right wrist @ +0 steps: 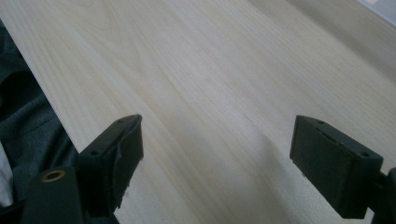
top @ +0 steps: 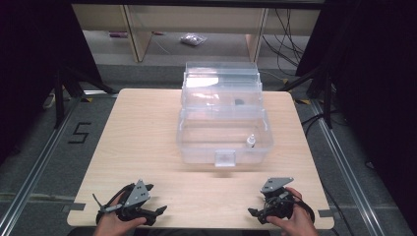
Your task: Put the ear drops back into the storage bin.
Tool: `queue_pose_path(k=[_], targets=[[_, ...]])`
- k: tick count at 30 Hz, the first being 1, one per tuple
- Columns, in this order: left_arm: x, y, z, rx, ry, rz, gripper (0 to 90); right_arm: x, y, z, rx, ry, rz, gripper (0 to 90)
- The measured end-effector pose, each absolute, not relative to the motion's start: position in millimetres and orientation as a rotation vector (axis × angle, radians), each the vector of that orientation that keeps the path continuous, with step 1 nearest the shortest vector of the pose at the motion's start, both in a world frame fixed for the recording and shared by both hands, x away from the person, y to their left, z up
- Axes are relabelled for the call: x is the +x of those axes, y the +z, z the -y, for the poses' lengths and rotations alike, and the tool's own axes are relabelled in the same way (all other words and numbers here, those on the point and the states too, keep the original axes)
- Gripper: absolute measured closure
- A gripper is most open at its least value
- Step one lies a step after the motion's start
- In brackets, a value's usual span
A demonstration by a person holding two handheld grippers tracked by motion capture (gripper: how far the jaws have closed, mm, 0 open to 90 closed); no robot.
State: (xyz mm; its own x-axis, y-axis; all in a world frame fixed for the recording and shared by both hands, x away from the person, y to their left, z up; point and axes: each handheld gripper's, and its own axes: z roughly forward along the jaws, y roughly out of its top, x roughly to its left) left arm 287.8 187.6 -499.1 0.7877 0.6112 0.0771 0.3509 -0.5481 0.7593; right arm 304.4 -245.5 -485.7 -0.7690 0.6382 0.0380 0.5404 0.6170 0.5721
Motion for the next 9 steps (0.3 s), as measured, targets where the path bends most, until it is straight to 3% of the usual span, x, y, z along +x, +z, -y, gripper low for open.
queue_pose_path(k=[9], targets=[[287.9, -499.1, -187.6, 2.199, 0.430, -0.712, 17.0, 304.6, -485.4, 245.1, 0.965, 0.865, -2.675, 18.2]])
